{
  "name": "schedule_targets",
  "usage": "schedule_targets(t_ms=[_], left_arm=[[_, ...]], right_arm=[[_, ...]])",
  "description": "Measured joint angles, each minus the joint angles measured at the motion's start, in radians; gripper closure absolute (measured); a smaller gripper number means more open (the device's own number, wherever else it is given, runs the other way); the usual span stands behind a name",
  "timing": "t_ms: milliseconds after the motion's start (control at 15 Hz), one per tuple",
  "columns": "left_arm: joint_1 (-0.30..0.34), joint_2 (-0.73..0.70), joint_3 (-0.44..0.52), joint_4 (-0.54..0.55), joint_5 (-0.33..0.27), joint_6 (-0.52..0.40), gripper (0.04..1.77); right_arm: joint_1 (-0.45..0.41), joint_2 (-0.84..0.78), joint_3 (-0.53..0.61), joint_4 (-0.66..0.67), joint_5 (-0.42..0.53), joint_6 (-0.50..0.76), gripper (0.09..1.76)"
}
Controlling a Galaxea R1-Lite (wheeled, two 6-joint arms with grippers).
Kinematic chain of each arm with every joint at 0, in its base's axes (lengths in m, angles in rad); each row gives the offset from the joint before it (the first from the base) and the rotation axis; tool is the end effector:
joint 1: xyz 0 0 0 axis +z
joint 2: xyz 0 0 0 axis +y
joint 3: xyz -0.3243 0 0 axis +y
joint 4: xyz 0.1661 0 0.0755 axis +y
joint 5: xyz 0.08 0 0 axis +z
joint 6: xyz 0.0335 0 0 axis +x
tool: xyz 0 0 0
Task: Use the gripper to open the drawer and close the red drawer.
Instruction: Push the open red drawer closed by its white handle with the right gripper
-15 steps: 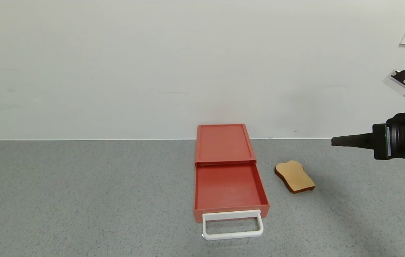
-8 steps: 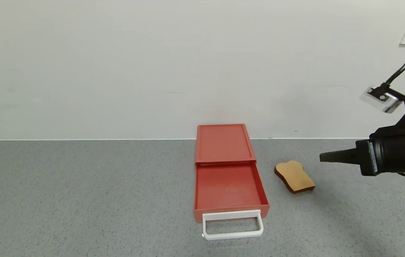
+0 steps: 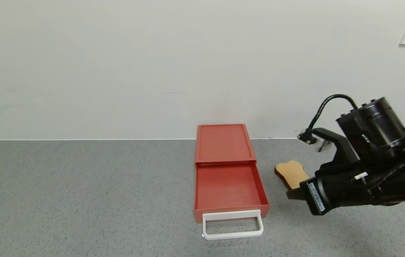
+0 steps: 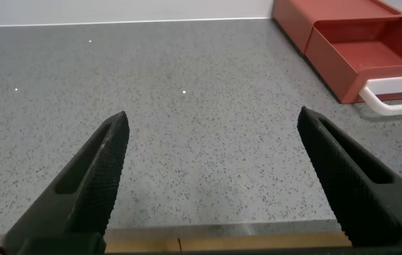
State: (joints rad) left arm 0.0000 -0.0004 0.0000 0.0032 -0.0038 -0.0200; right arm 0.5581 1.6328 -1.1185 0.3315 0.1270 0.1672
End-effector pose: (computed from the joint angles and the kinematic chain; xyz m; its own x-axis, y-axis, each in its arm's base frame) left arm -0.0447 -0.0001 0.0751 1.0000 -0.0038 -0.0028 0.0037 0.9998 -0.0200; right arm 0.2327 0.1503 0.2229 0.4909 0.4558 -0.7425 -0.4826 0.8518 0.2038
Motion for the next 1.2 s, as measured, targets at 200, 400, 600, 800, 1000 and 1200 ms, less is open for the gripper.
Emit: schedule_targets(t_ms=[200, 400, 600, 800, 1000, 1200], left_arm=[[0.000, 0.000, 0.000, 0.001, -0.005, 0.000, 0.09], [0.000, 0.000, 0.000, 0.001, -0.005, 0.002, 0.09], [0.000, 0.000, 0.000, 0.001, -0.005, 0.002, 0.09], [0.000, 0.000, 0.000, 0.001, -0.005, 0.002, 0.09], [0.000, 0.000, 0.000, 0.001, -0.005, 0.002, 0.09], [0.000, 0.000, 0.000, 0.001, -0.005, 0.002, 0.09]], right_arm=[[0.074, 0.074, -0.018, 0.002, -0.049, 0.046, 1.73], [0.131, 0.143, -0.039, 0.001, -0.079, 0.094, 1.73], [0.151, 0.213, -0.065, 0.001, -0.095, 0.115, 1.73], [0.180, 0.280, -0.105, 0.002, -0.109, 0.146, 1.73], [0.205, 0.343, -0.157, 0.009, -0.141, 0.167, 1.73], [0.225, 0.399, -0.214, 0.036, -0.147, 0.193, 1.73]])
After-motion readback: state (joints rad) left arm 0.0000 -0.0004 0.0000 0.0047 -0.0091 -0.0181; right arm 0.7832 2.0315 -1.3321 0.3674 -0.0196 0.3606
